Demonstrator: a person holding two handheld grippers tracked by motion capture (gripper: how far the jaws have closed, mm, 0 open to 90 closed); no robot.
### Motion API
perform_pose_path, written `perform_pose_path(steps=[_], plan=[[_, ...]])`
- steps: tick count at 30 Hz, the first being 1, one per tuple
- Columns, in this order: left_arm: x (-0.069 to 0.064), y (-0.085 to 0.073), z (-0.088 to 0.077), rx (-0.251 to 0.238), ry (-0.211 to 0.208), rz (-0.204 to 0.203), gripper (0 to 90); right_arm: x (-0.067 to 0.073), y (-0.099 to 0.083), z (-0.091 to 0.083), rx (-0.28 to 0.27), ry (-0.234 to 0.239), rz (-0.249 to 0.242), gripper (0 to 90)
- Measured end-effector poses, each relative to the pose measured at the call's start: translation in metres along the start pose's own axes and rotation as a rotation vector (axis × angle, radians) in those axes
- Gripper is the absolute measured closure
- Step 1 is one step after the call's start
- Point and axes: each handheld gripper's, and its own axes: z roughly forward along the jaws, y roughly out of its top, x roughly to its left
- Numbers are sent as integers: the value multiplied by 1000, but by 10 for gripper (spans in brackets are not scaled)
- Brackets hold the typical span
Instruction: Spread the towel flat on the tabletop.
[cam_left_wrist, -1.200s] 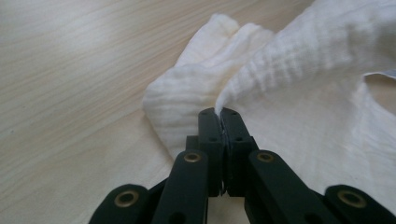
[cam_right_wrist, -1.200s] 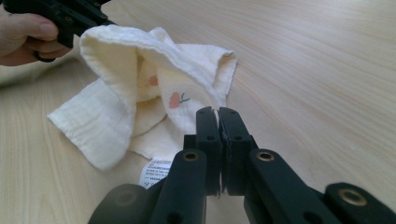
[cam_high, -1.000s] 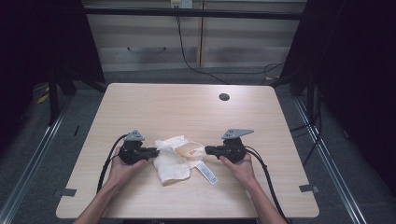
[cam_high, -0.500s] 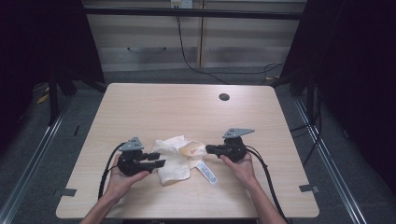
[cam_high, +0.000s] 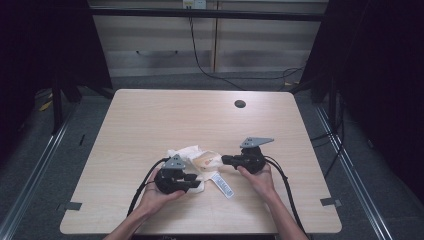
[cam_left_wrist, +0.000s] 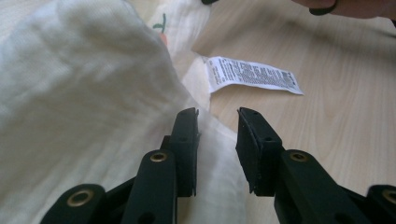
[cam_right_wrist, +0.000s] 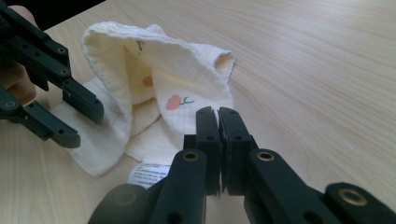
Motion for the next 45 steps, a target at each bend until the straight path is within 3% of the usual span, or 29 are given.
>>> perform_pose_path(steps=[3,4,7,9,15,16,19,23,26,28,30,35,41,42,44,45], plan=[[-4,-2,6,30,-18,22,684,-1,-1,1,4,-1,2,879],[-6,-2,7,42,-1,44,683,-1,-1,2,6,-2,3,879],[-5,-5,9,56,-11,57,658,-1,-1,2,3,-2,9,879],[-3,-5,10,52,-21,48,657,-1,-2,2,1,-1,11,879],[-9,-7,16,57,-46,75,640,-1,-3,2,5,-4,13,878],[-12,-7,16,65,-32,109,637,-2,-3,1,3,-4,15,878],[-13,-8,16,56,-33,106,616,-2,-4,2,4,-4,15,878],[-18,-9,16,66,11,157,642,-2,-4,2,7,-5,11,877],[-20,-11,15,59,35,175,763,-1,-5,3,8,-6,13,877],[-20,-11,14,69,37,176,780,-1,-5,2,8,-6,13,877],[-20,-12,13,65,30,168,854,-1,-5,1,6,-7,16,877],[-16,-11,11,63,-5,125,877,-3,-4,-2,-5,-10,24,877],[-22,-6,-9,-7,-25,117,881,-2,-1,-11,-37,-10,20,877],[-20,-4,-17,-43,-25,102,881,-2,1,-14,-49,-12,21,878],[-18,-3,-21,-56,-25,93,881,-2,1,-16,-55,-16,21,878],[-14,-2,-28,-85,-11,86,882,-2,3,-21,-69,-19,21,878]])
